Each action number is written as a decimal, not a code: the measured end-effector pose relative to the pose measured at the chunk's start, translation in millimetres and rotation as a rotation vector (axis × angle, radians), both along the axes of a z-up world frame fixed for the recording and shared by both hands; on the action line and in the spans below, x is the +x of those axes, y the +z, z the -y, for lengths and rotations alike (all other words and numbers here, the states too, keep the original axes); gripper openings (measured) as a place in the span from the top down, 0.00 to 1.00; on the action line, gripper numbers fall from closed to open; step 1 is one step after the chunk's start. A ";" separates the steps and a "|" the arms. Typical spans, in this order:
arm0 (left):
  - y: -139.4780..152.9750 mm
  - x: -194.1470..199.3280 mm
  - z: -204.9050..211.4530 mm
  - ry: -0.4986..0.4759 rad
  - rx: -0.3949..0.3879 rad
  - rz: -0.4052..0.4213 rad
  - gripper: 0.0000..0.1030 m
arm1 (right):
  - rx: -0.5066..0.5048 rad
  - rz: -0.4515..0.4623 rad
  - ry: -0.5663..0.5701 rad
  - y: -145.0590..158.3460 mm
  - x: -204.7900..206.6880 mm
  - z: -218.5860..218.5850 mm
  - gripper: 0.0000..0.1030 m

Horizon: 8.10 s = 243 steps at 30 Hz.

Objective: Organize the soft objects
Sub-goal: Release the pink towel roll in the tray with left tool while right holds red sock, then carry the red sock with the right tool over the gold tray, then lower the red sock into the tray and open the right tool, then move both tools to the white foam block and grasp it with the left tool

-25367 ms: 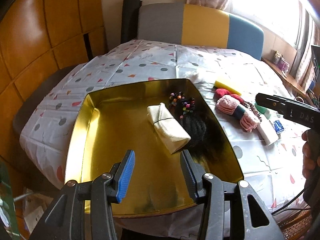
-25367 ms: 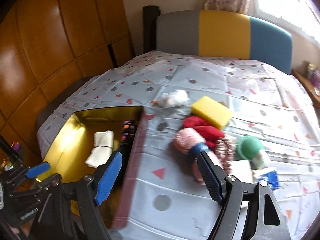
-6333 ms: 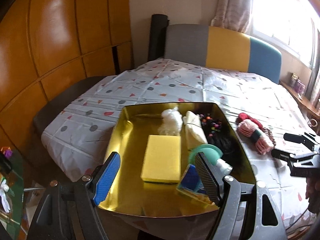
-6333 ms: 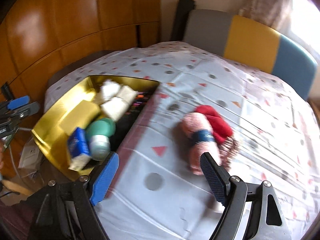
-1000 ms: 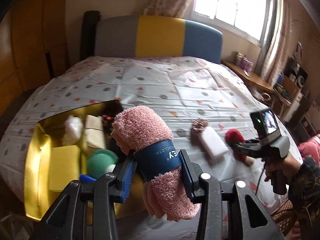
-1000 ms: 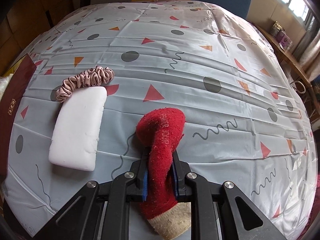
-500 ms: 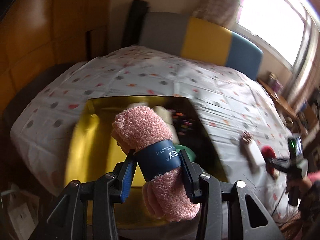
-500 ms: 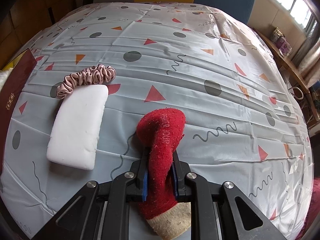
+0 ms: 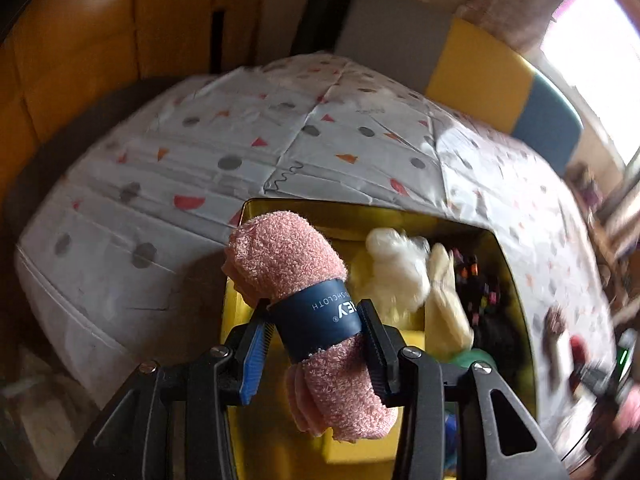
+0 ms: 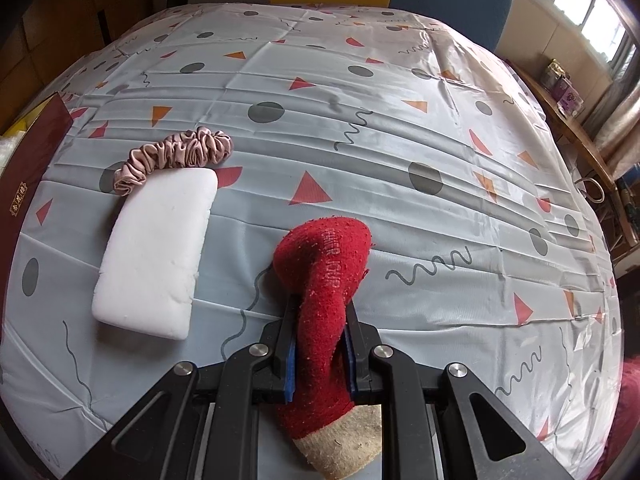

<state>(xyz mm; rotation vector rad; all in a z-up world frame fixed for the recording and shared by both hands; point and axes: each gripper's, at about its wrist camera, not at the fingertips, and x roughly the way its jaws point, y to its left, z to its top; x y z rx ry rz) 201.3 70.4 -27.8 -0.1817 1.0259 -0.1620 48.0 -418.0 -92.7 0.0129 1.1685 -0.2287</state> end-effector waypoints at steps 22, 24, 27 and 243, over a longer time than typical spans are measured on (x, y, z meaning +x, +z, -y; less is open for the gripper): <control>2.8 -3.9 10.5 0.030 0.173 0.074 0.40 | -0.010 0.002 0.010 -0.8 0.8 1.0 0.81; 7.4 -18.7 11.5 0.041 0.157 0.097 0.40 | -0.016 0.003 0.012 -0.9 1.2 0.2 0.81; 15.8 -46.9 16.8 0.064 0.149 0.149 0.40 | -0.022 0.004 0.016 -1.0 0.9 -0.1 0.82; -67.8 -77.4 431.5 -0.528 0.095 -0.162 0.16 | 0.404 0.355 -0.583 55.3 -32.9 84.8 0.15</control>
